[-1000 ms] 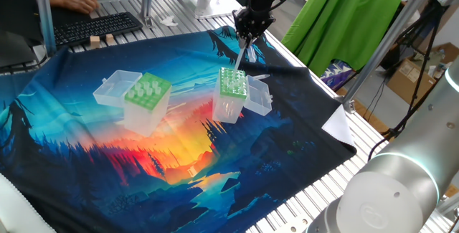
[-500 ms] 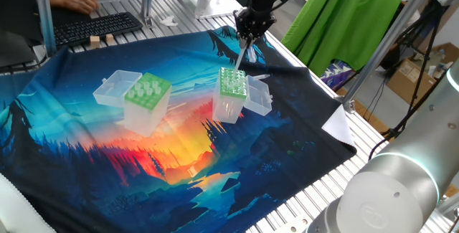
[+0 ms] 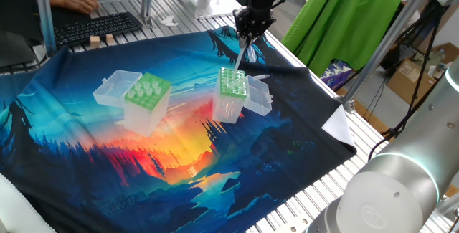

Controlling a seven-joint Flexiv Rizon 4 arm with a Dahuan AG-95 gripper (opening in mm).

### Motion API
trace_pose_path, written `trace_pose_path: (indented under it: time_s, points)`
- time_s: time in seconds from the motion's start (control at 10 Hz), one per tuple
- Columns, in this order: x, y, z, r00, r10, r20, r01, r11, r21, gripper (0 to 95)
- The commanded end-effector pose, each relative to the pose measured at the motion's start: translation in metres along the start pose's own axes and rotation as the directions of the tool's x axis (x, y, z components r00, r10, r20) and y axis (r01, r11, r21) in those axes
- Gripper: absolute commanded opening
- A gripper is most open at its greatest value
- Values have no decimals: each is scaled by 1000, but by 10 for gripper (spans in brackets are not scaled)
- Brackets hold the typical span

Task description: Transfer all large pipette tips from one holder to another

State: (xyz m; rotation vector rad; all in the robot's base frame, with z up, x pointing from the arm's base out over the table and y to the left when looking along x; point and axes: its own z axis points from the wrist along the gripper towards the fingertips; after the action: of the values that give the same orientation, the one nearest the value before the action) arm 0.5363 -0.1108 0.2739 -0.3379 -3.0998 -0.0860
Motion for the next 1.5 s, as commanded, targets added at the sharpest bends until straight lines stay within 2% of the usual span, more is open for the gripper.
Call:
trace_pose_path:
  time_s: [0.1,0.9,1.5]
  points:
    - [0,0,0,1000,-2,0,2,1000,2,0]
    - [-6,0,-1,1000,-5,-1,5,1000,-3,0]
    - [-7,1,11,1000,-8,6,8,1000,-14,0]
